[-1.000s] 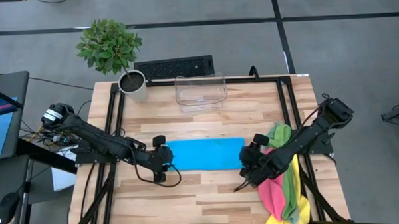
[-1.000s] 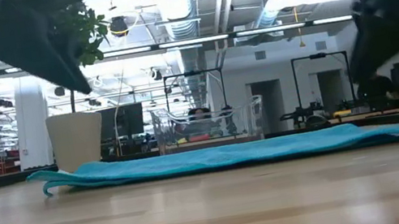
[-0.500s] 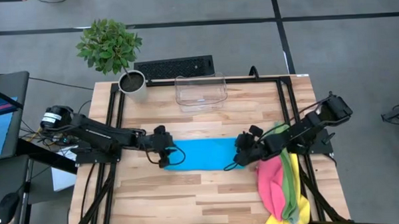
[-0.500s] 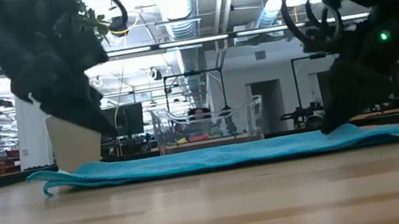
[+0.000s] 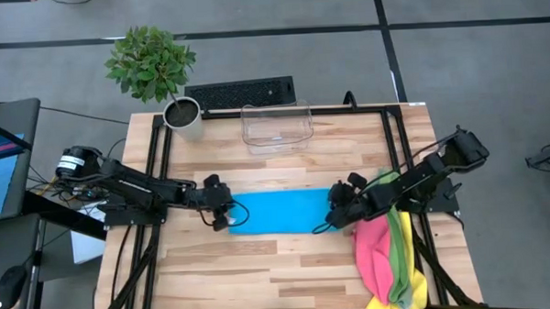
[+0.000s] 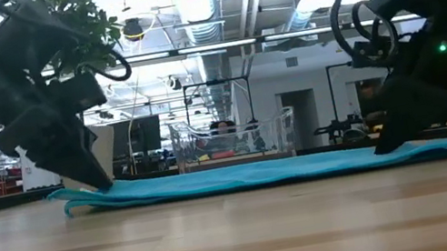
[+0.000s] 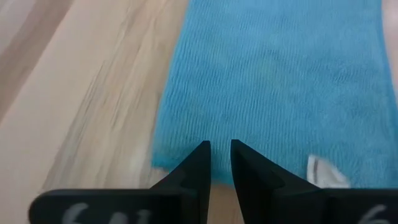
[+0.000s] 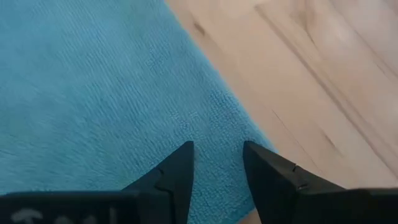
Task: Fold microfiber towels
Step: Fold the blue microfiber towel
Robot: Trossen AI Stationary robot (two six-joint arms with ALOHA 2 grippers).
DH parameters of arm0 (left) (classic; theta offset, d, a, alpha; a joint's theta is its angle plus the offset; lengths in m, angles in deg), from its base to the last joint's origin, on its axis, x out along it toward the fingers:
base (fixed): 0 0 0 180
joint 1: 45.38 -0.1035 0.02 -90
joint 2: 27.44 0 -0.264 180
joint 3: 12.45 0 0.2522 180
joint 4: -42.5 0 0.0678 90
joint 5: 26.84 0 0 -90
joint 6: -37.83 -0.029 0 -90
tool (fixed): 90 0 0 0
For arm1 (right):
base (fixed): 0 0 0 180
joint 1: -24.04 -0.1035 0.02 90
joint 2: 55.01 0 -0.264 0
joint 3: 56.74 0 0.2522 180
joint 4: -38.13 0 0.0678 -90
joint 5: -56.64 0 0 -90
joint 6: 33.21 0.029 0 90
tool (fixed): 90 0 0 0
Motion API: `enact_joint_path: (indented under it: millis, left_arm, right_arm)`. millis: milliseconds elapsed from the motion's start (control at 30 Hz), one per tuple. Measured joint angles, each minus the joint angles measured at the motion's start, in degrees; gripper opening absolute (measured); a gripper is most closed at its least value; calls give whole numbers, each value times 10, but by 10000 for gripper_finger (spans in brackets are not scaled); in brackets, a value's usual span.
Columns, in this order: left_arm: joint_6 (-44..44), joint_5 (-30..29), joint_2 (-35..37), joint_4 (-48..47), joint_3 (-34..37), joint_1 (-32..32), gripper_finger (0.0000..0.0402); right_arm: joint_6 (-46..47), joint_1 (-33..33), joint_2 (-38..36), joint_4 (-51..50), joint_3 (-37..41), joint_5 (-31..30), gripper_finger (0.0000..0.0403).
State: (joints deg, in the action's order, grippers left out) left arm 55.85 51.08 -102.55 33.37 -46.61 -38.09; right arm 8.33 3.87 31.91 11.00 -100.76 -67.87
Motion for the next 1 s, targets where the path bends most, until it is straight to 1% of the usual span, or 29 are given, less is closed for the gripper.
enact_joint_path:
  millis: [67,267,333,400,533,600,700,833,1000]
  left_arm:
    - [7,-7,0,-1,5,0,47]
    - [6,-9,0,13,9,0,39]
    - [1,-15,0,17,9,0,38]
    - [-2,-24,0,22,9,0,38]
    - [-3,-39,0,25,9,0,38]
    - [-6,-39,0,25,9,0,38]
    - [-6,-38,0,25,9,0,38]
    - [-6,-38,0,25,9,0,38]
    - [-12,-38,0,26,9,0,38]
  right_arm:
    - [0,0,-23,-6,0,1,165]
    - [-10,3,-129,-27,0,-1,166]
    - [-31,15,-155,-28,-1,2,168]
    - [-50,41,-164,-29,-1,28,173]
    - [-92,113,-153,-59,-1,115,196]
    - [-115,148,-141,-75,0,144,210]
    - [-149,185,-126,-70,0,181,227]
    - [-161,196,-109,-71,0,207,232]
    - [-167,195,-78,-72,0,209,225]
